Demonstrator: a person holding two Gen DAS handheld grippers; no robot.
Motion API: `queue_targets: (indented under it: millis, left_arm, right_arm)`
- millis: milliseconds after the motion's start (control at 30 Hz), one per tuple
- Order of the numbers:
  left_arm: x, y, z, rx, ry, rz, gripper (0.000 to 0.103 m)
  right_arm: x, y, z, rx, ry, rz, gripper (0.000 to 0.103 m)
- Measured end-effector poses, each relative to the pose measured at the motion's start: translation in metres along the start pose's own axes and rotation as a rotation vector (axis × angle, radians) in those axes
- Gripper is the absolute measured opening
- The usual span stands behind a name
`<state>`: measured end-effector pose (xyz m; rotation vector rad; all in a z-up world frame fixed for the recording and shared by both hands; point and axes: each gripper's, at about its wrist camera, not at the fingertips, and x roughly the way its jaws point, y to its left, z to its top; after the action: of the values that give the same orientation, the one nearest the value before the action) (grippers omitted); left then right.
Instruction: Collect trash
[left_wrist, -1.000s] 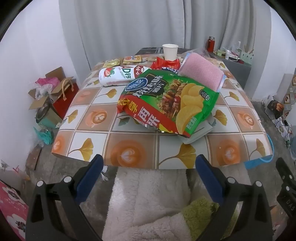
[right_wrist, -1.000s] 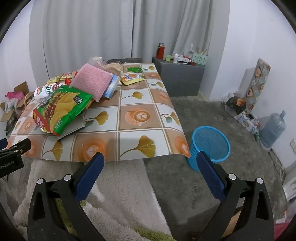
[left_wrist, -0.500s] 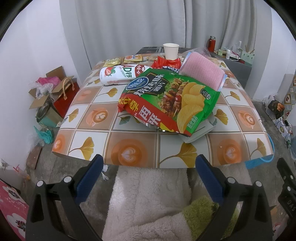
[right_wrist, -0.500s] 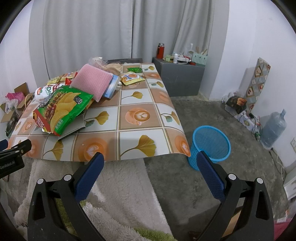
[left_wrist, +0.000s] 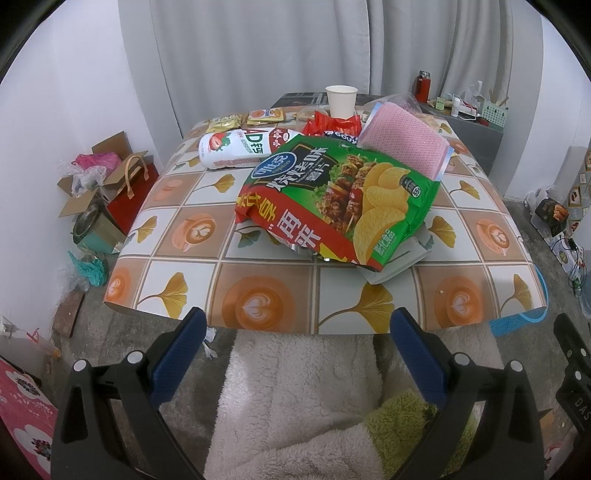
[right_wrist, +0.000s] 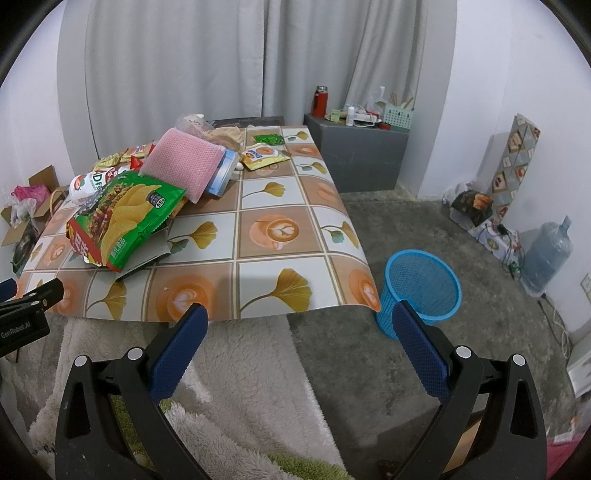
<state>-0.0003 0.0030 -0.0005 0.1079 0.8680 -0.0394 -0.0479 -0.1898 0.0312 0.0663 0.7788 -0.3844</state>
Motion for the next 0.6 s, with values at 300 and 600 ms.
queue_targets:
  millis: [300,600]
  left_arm:
    - [0.0020,0.0016,-0.0022,-0.001,0.001,0.000,0.098]
    - [0.0010,0.0019,-0.0023,-0.002,0.001,0.000,0.097]
  right_arm:
    - [0.0035,0.0009,0.0026,-0.001,-0.003,-0.001,0.095]
    - [0.0038,0.0009,0.0015,-0.002,-0.002,-0.001,0.095]
